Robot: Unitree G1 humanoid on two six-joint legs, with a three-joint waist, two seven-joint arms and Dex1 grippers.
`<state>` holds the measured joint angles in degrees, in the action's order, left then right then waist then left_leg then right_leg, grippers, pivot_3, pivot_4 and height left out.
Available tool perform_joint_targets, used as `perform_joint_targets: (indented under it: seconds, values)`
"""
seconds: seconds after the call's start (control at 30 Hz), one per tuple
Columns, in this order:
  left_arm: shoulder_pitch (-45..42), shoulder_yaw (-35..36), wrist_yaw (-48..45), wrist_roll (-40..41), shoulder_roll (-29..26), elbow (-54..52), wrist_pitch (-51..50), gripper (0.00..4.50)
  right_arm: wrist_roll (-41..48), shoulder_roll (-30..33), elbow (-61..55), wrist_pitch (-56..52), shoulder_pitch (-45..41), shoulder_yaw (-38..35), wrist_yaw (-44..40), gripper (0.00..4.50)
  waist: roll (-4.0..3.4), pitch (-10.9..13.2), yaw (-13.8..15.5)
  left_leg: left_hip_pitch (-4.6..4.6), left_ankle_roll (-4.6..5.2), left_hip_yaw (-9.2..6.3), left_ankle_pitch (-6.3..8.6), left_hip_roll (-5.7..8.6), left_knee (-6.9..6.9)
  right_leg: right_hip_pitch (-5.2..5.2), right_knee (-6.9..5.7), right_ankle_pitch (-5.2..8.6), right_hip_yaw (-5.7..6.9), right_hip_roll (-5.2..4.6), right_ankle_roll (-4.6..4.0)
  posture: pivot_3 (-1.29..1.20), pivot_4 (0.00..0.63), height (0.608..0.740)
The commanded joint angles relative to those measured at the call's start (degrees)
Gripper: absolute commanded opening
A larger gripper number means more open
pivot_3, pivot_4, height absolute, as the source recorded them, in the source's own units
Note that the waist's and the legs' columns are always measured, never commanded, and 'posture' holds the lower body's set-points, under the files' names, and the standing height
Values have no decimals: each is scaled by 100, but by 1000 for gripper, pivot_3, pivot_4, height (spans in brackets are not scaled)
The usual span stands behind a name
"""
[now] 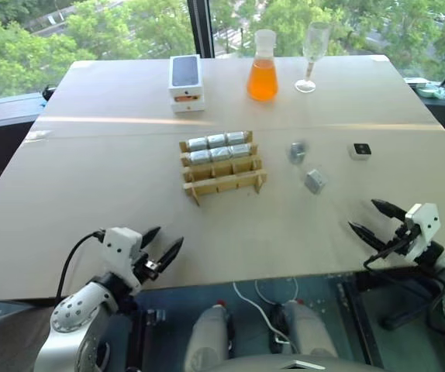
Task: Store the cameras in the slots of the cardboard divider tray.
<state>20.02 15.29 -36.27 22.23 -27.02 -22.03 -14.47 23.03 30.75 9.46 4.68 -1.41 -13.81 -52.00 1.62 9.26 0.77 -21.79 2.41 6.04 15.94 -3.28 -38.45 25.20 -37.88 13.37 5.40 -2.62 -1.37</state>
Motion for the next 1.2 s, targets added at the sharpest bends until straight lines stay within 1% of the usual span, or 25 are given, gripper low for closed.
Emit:
perform_joint_targets:
  seconds: [0.03, 0.1, 0.2, 0.27, 0.33, 0.5, 0.77, 1.0, 1.2]
  values:
    - [-233, 174, -414, 318, -460, -547, -16, 3300, -484, -227, 77, -365, -741, 125, 1097, 4500, 0, 0, -4, 0, 0, 0, 0, 0, 0, 0, -1, 0, 0, 0, 0, 0, 150, 740]
    - [-471, 183, -625, 548, -795, -748, -258, 3300, -862, -415, 358, -633, -1307, 246, 1800, 4500, -2, 2, -17, 1, -2, 2, -1, -1, -3, 1, -7, -1, -1, 3, -1, 0, 150, 740]
    - [-994, 227, -779, 1146, -1263, -1099, -843, 3300, -1218, -721, 1085, -868, -2261, 356, 2599, 4500, -7, 3, -14, 2, -4, 1, -3, -1, -4, 2, -12, -3, -2, 3, -5, 0, 150, 740]
    - [-1266, 285, -792, 1456, -1516, -1280, -1171, 3300, -1366, -849, 1611, -1044, -2810, 319, 3117, 4500, -8, 3, -16, -3, -9, 1, -6, -1, -2, 5, -11, -14, -2, 3, -23, 0, 150, 740]
    - [-1470, 372, -788, 1760, -1731, -1446, -1463, 3300, -1482, -936, 2127, -1004, -3263, 287, 3481, 4500, -9, 3, -12, -10, -37, 2, -23, 0, -1, 7, -7, -15, -2, 2, -26, 0, 150, 740]
    - [-1796, 565, -757, 2357, -2104, -1703, -1967, 3300, -1641, -1034, 3243, -620, -4080, 230, 4079, 4500, -10, 5, -37, -27, -40, 11, -24, 10, 3, 16, 6, -16, -7, -8, -24, 0, 150, 740]
    - [-1830, 802, -776, 2543, -2282, -1802, -2074, 3300, -1695, -973, 4576, -142, -4723, 179, 4440, 4500, -10, 6, -159, -14, -41, 14, -25, 11, 1, 12, -5, -17, -12, -7, -22, 0, 150, 740]
    - [-1741, 846, -925, 2537, -2312, -1717, -2064, 3300, -1590, -1053, 5286, -318, -5020, 143, 4089, 4500, -15, 9, -201, -7, -48, 18, -29, 5, 2, 13, -10, -17, -21, 0, -22, 0, 150, 740]
    - [-1783, 847, -986, 2505, -2301, -1632, -2034, 3300, -1440, -1121, 5536, -196, -5199, 9, 3908, 4500, -16, 9, -202, -7, -49, 20, -30, 4, 2, 13, -10, -17, -23, -1, -23, 0, 150, 740]
